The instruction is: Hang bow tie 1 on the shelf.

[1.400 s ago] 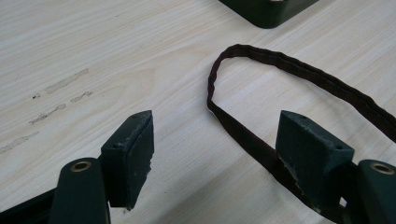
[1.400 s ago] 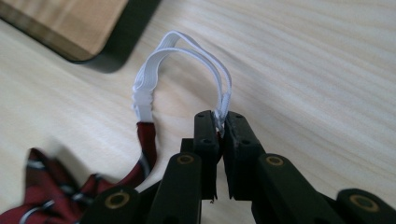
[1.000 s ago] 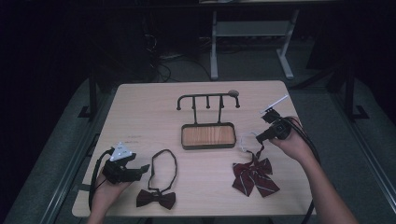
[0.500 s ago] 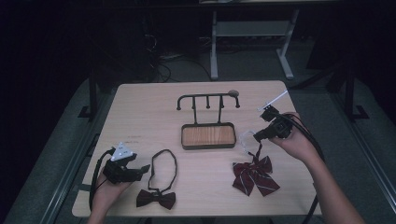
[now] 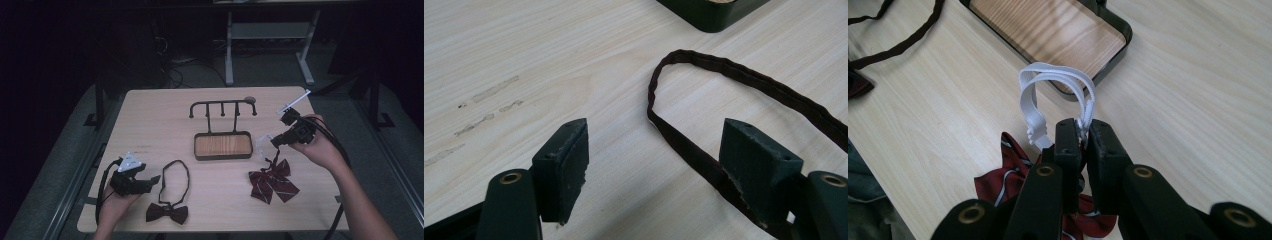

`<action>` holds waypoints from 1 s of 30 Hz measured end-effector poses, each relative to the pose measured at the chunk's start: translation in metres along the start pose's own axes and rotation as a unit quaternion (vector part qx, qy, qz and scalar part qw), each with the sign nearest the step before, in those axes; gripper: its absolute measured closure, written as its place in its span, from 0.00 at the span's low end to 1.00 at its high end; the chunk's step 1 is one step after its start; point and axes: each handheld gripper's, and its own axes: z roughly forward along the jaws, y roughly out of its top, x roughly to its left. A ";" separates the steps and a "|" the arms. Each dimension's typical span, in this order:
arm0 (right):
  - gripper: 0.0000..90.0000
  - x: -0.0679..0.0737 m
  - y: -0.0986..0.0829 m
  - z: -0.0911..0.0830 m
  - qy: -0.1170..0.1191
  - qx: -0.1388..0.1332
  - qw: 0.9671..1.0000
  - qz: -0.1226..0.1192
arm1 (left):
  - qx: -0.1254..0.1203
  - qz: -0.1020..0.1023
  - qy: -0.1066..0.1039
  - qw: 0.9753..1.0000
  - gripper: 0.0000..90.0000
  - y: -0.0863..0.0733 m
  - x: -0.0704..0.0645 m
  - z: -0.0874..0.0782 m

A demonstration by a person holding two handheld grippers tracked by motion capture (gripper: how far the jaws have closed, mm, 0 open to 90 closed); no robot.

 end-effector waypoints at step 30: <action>0.93 0.019 0.022 -0.031 -0.014 -0.020 0.999 -0.027 | 0.000 0.008 -0.001 1.000 0.32 0.003 -0.003 0.001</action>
